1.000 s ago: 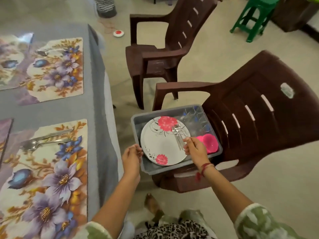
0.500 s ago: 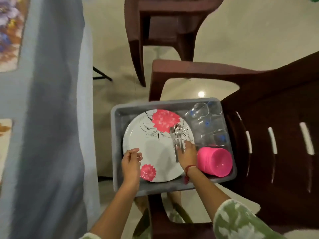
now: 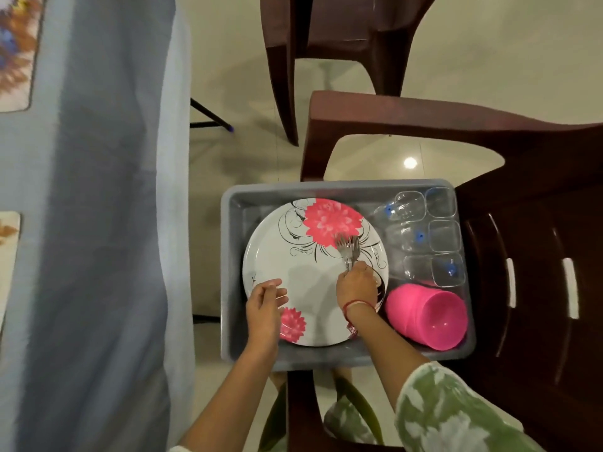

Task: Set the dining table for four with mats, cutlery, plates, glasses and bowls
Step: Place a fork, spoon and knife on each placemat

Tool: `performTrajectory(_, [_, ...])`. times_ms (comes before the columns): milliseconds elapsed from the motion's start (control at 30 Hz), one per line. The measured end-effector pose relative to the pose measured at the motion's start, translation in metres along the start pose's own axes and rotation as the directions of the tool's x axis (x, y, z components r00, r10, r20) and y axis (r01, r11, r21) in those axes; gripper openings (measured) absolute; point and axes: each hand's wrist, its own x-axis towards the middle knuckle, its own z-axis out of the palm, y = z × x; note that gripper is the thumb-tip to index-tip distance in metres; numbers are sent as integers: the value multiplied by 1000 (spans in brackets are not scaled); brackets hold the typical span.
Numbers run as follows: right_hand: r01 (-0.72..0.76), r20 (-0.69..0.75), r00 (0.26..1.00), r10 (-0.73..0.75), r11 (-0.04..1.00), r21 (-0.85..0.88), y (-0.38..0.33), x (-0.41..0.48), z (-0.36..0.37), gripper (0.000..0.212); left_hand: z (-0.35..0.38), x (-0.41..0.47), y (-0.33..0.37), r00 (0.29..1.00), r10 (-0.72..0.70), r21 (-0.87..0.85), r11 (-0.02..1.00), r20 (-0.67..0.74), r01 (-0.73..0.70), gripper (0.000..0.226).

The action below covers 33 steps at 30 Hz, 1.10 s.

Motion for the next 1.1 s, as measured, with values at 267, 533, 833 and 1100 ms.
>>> performTrajectory(267, [189,132,973,-189,982,9,9,-19,-4,24,-11,-13,-1,999,-4,-42,999,33,6,21])
performTrajectory(533, [435,135,858,-495,841,322,-13,-116,-80,5,-69,-85,48,992,124,-78,990,36,-121,19])
performTrajectory(833, [735,53,552,-832,515,442,-97,-276,-136,17,-212,-182,73,930,219,-297,904,-296,-307,20])
performTrajectory(1100, [755,199,337,-920,390,528,-172,-381,-89,26,-348,-215,41,872,134,-458,807,-471,-372,19])
